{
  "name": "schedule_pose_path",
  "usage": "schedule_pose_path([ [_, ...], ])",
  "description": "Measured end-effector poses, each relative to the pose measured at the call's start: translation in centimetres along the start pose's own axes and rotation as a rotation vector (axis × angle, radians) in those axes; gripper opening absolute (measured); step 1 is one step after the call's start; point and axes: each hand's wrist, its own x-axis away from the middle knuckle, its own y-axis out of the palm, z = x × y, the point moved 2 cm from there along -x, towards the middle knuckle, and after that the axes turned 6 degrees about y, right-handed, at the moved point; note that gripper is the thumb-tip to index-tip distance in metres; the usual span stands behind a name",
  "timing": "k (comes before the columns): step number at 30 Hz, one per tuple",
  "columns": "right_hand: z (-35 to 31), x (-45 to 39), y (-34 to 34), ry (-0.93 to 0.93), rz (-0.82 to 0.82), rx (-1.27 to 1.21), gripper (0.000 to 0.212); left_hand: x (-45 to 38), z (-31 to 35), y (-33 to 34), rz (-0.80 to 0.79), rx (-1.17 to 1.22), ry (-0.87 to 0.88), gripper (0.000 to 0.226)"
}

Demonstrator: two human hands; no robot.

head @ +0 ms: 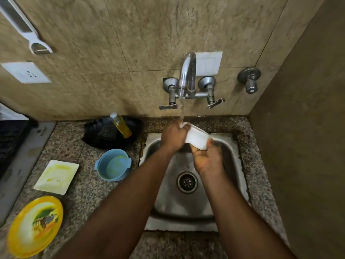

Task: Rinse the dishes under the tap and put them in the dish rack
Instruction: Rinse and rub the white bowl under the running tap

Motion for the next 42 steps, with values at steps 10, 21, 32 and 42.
schedule_pose_path([
  [10, 0.6, 1.4, 2.5, -0.084, -0.021, 0.557, 0.032, -1.0, -5.1, 0.5, -0.011, 0.459, -0.452, 0.072],
  [21, 1.1, 2.6, 4.6, -0.892, -0.329, 2.293, 0.033, 2.3, -4.2, -2.2, -0.177, 0.879, -0.620, 0.101],
  [32, -2.1, 3.8, -0.6, -1.128, -0.508, 2.560, 0.037, 3.8, -4.6, -3.0, -0.085, 0.811, -0.537, 0.026],
  [42, -9.5, -0.2, 8.4, -0.406, 0.013, 1.083, 0.029, 5.4, -6.0, -2.3, 0.006, 0.859, -0.400, 0.043],
])
